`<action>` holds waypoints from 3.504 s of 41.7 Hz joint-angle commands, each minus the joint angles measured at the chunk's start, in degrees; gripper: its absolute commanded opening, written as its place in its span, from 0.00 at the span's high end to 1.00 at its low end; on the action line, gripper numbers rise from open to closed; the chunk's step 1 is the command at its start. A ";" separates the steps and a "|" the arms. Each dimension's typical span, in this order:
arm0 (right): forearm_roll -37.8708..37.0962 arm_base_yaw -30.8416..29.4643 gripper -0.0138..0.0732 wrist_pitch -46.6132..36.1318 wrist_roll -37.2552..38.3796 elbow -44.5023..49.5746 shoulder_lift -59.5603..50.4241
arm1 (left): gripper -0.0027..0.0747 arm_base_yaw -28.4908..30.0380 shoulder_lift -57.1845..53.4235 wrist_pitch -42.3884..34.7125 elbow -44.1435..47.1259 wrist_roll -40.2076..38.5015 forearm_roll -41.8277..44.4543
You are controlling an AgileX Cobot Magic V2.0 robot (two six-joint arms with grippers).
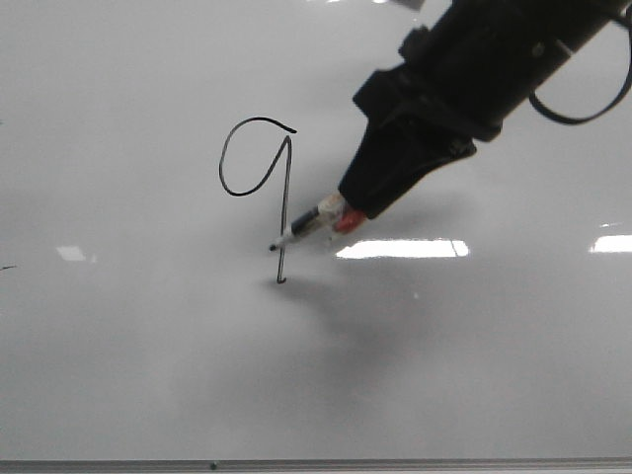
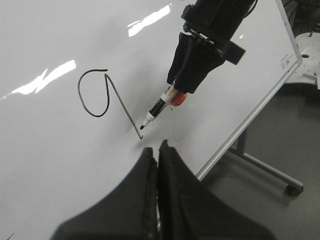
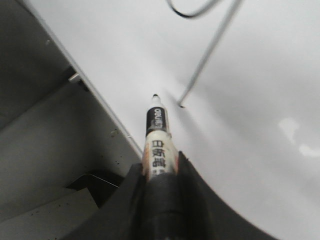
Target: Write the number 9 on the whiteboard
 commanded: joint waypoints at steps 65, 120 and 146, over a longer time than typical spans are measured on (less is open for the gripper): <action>-2.47 20.11 0.22 11.38 -11.55 -13.93 -7.50 | 0.99 -5.80 23.06 11.61 -12.73 14.19 0.74; -3.29 -8.77 0.92 -10.55 -0.05 35.27 -60.22 | 0.99 23.79 35.98 -31.20 -2.05 -23.92 9.91; -2.02 -8.77 0.92 -10.60 -0.05 35.34 -60.22 | 0.71 23.79 52.58 -37.54 -6.91 -23.92 9.91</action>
